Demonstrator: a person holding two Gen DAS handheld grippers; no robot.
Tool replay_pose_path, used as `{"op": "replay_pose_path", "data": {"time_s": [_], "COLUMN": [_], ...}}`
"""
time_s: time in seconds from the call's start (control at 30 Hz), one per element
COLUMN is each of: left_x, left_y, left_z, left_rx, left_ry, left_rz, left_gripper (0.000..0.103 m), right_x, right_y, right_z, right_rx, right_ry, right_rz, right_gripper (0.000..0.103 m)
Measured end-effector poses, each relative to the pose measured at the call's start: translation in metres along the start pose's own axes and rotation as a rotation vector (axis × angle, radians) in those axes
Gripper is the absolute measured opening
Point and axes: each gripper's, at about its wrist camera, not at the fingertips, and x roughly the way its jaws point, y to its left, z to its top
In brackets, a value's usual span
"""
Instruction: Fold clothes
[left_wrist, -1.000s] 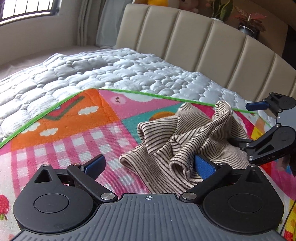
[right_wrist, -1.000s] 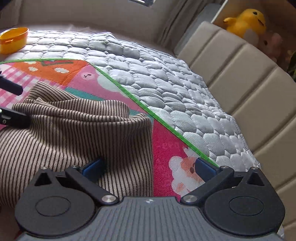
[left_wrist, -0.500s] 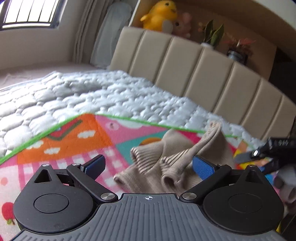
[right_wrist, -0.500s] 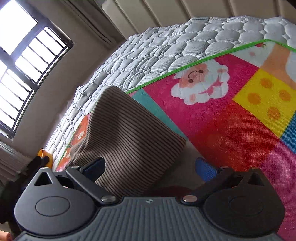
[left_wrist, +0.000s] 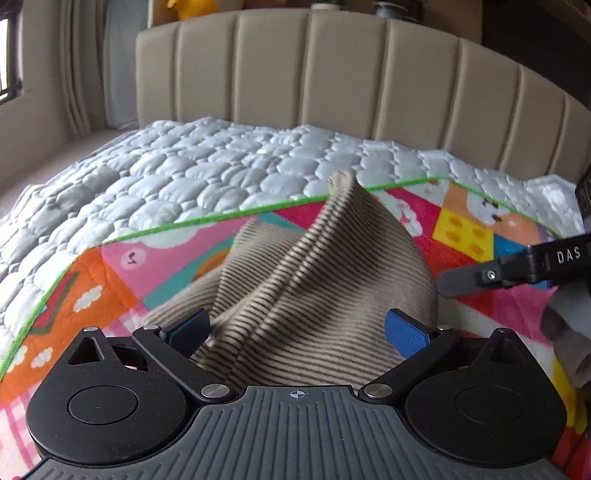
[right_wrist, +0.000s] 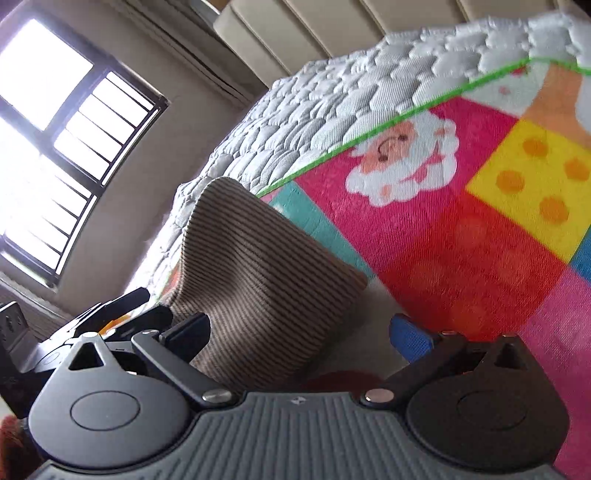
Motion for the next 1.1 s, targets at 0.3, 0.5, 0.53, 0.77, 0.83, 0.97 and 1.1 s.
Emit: {"op": "replay_pose_path", "data": {"time_s": [0.3, 0.5, 0.53, 0.77, 0.83, 0.97, 1.1], "left_x": [0.052, 0.038, 0.034, -0.003, -0.014, -0.044, -0.086], "left_y": [0.084, 0.082, 0.077, 0.017, -0.006, -0.048, -0.045], "left_z": [0.009, -0.029, -0.031, -0.053, -0.062, -0.074, -0.068], "left_rx": [-0.365, -0.506, -0.498, -0.487, -0.465, -0.387, -0.389], "left_ry": [0.203, 0.113, 0.112, 0.177, 0.204, 0.237, 0.079], "left_rz": [-0.027, -0.061, -0.072, -0.216, -0.275, -0.44, -0.413], "left_gripper": [0.103, 0.103, 0.101, 0.096, 0.096, 0.096, 0.1], "right_x": [0.028, 0.027, 0.026, 0.038, 0.036, 0.004, -0.021], "right_y": [0.012, 0.0, 0.0, 0.039, 0.058, 0.082, 0.093], "right_z": [-0.017, 0.001, 0.005, 0.025, 0.029, 0.019, -0.019], "right_rx": [-0.012, 0.003, -0.008, -0.378, -0.494, -0.617, -0.717], "right_ry": [0.1, 0.027, 0.018, -0.007, -0.012, -0.05, -0.089], "right_rz": [0.072, 0.029, 0.017, -0.109, -0.143, -0.171, -0.217], "right_gripper": [0.084, 0.079, 0.079, 0.079, 0.079, 0.088, 0.095]}}
